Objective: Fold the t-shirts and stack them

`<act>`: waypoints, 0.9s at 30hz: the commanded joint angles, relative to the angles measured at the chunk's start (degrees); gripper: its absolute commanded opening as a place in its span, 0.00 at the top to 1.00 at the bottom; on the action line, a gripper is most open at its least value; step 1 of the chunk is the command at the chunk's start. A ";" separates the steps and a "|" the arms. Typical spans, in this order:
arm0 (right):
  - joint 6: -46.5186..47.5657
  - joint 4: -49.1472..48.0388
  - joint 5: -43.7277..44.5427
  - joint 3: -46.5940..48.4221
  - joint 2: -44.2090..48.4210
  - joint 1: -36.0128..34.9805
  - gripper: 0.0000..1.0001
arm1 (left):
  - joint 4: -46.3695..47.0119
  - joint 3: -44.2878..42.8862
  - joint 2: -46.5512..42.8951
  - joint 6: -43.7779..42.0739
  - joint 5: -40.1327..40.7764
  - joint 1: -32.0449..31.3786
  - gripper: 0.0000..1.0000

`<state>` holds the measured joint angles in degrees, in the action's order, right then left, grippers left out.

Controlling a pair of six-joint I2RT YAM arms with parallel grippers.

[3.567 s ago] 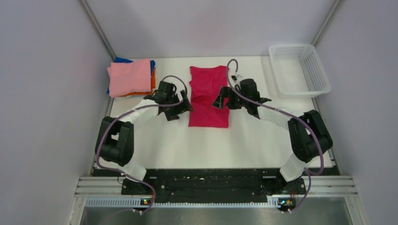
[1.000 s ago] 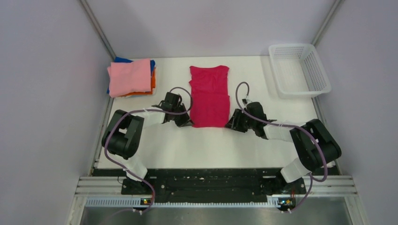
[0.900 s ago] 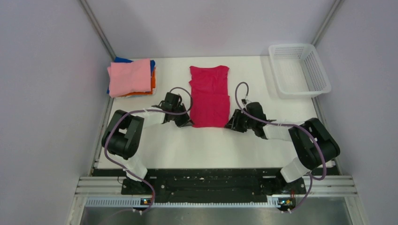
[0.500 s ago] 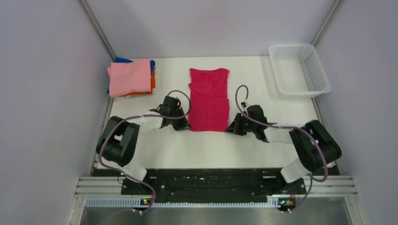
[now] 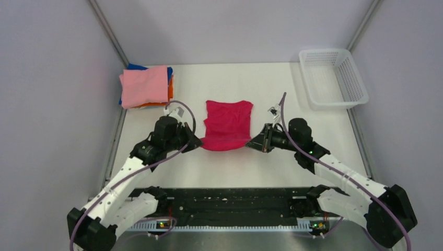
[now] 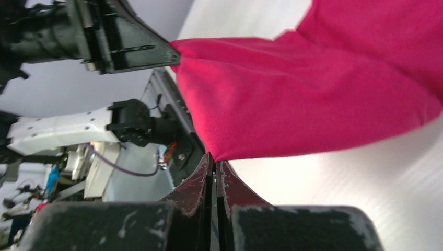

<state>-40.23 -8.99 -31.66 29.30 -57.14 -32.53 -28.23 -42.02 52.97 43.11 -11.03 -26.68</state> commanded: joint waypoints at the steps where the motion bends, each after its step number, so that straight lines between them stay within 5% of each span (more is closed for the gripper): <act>1: -3.44 -7.64 -7.81 2.13 3.02 -0.69 1.00 | -6.13 -2.40 -5.74 -0.83 3.14 -0.10 1.00; 11: -4.00 -10.76 -8.19 4.82 -1.56 1.62 1.00 | -1.47 -5.72 -6.22 -0.42 14.43 -0.04 1.00; 27: -4.24 -13.72 -8.50 6.75 -11.07 12.28 1.00 | 6.81 -18.65 18.42 -4.22 15.74 1.32 1.00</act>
<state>-44.75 -18.87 -39.68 32.62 -66.70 -22.15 -26.04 -55.55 66.67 41.23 2.63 -26.59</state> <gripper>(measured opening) 0.009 0.014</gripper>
